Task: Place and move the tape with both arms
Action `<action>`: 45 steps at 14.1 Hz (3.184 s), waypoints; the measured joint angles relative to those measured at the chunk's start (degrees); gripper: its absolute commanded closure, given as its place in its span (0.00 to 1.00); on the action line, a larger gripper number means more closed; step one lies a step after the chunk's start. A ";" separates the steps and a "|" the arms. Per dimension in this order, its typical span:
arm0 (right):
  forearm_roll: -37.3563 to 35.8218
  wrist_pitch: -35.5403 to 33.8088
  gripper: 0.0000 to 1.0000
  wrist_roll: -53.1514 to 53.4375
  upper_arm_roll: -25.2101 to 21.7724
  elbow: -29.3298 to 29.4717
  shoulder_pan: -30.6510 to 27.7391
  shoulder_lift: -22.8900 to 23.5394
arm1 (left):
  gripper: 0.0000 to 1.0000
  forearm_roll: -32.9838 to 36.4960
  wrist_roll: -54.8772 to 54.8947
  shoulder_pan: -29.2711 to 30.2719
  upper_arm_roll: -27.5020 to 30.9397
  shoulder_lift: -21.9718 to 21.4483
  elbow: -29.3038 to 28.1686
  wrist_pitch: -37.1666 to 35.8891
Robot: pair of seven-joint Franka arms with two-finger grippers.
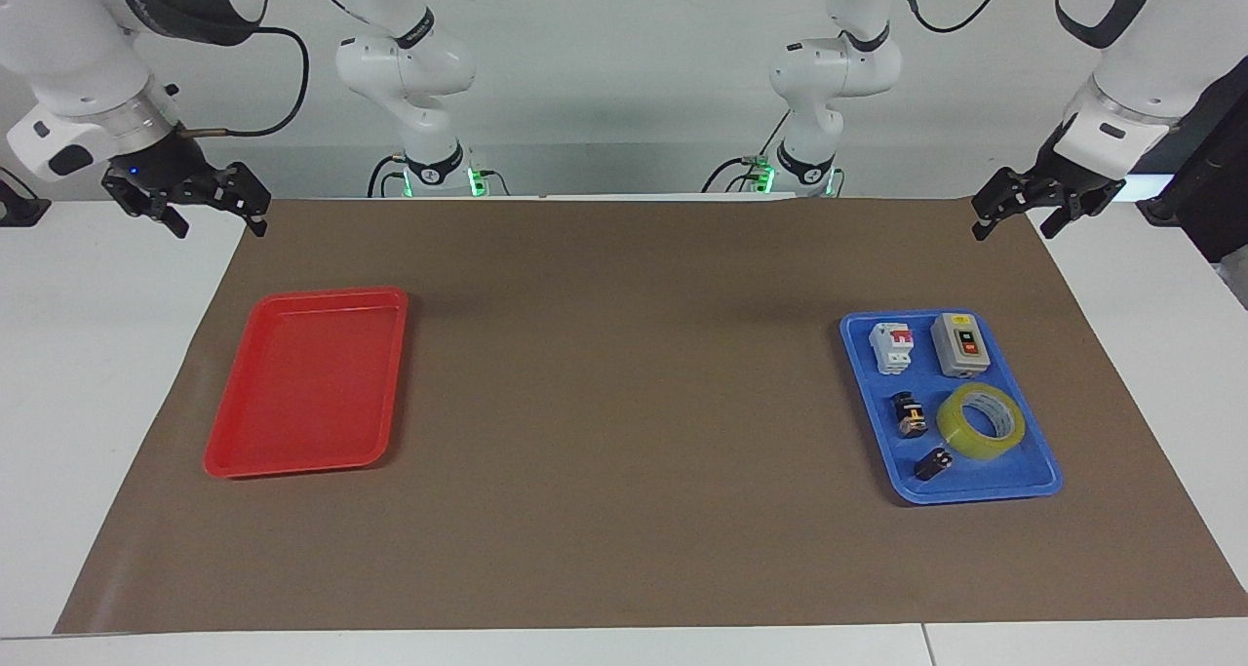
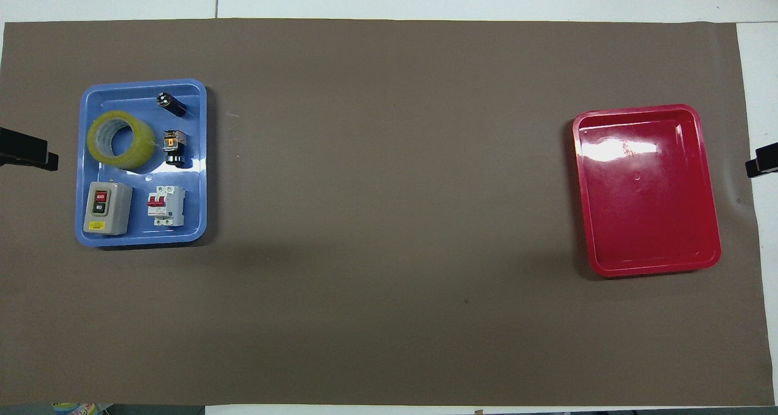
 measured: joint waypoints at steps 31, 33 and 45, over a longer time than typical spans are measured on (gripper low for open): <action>0.00 0.00 0.00 0.00 -0.06 -0.08 -0.04 0.00 | 0.02 0.07 -3.45 5.94 1.00 18.20 -5.55 27.70; 0.00 0.00 0.00 0.00 -0.06 -0.08 -0.04 0.00 | 0.02 0.07 -8.92 6.82 1.02 18.50 -9.20 32.77; 0.00 0.00 0.00 0.00 -0.08 -0.08 -0.05 0.00 | 0.09 0.07 -25.67 6.75 0.74 21.01 -16.65 42.88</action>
